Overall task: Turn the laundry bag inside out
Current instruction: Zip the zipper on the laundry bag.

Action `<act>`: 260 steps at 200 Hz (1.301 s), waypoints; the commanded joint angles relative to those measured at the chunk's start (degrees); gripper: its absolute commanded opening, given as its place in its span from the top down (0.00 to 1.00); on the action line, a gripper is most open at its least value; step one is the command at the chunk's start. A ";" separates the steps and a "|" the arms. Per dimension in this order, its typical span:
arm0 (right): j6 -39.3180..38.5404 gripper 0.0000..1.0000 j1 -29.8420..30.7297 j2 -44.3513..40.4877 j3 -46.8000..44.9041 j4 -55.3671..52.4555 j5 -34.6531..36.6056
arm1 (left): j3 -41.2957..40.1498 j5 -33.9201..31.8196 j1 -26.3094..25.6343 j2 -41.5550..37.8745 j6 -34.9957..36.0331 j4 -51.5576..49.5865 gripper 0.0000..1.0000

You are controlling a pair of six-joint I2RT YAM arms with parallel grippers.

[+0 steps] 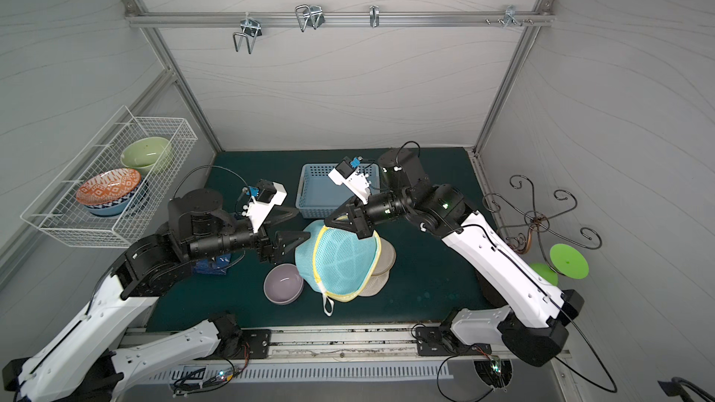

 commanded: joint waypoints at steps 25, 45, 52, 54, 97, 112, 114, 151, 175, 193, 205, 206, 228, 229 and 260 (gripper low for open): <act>-0.73 1.00 0.98 1.74 2.62 0.20 0.15 | 1.99 8.51 0.74 4.14 -2.78 3.98 0.22; -0.47 1.00 1.14 2.20 3.38 0.42 1.02 | 1.07 8.57 0.73 3.71 -2.89 4.49 0.22; -0.39 1.00 1.12 2.22 3.57 0.66 1.03 | 1.24 8.35 0.69 3.98 -2.85 4.12 0.23; -0.31 1.00 1.09 2.22 3.59 0.80 1.10 | 1.35 8.20 0.73 4.08 -2.76 3.95 0.23; 1.81 1.00 1.17 2.14 4.09 3.15 3.06 | 1.63 4.43 0.75 5.80 -1.91 1.76 0.29; 3.88 1.00 1.31 2.41 3.97 4.26 4.14 | 1.59 3.81 0.76 5.55 -1.99 2.06 0.31; 3.98 1.00 1.39 2.40 3.93 4.42 4.53 | 1.66 3.74 0.71 5.55 -1.97 2.03 0.31; 6.08 1.00 2.18 1.90 2.74 6.57 5.74 | 0.74 2.05 0.70 5.40 -2.42 3.16 0.61; 7.02 1.00 2.38 1.60 1.57 7.89 5.46 | 0.58 2.52 0.60 5.72 -3.08 4.04 0.89; 7.29 1.00 2.32 0.55 -0.29 8.29 6.97 | 0.37 -3.94 0.60 4.39 -4.78 4.95 1.00; 7.41 1.00 1.06 -1.03 -3.30 8.90 7.39 | -0.79 -8.43 0.74 1.37 -5.13 7.05 1.00; 7.56 1.00 0.79 -1.20 -3.69 9.03 7.38 | -0.83 -8.68 0.76 1.09 -5.17 7.17 1.00; 10.72 1.00 -5.17 -5.88 -13.20 13.70 5.92 | 0.31 -9.20 0.71 -2.01 -5.77 6.95 1.00; 10.84 1.00 -5.40 -6.05 -13.61 13.94 5.76 | 0.42 -9.11 0.70 -2.10 -5.80 6.86 1.00; 12.44 1.00 -9.15 -11.08 -21.72 17.03 5.65 | 2.48 -8.45 0.71 -4.12 -5.76 5.45 1.00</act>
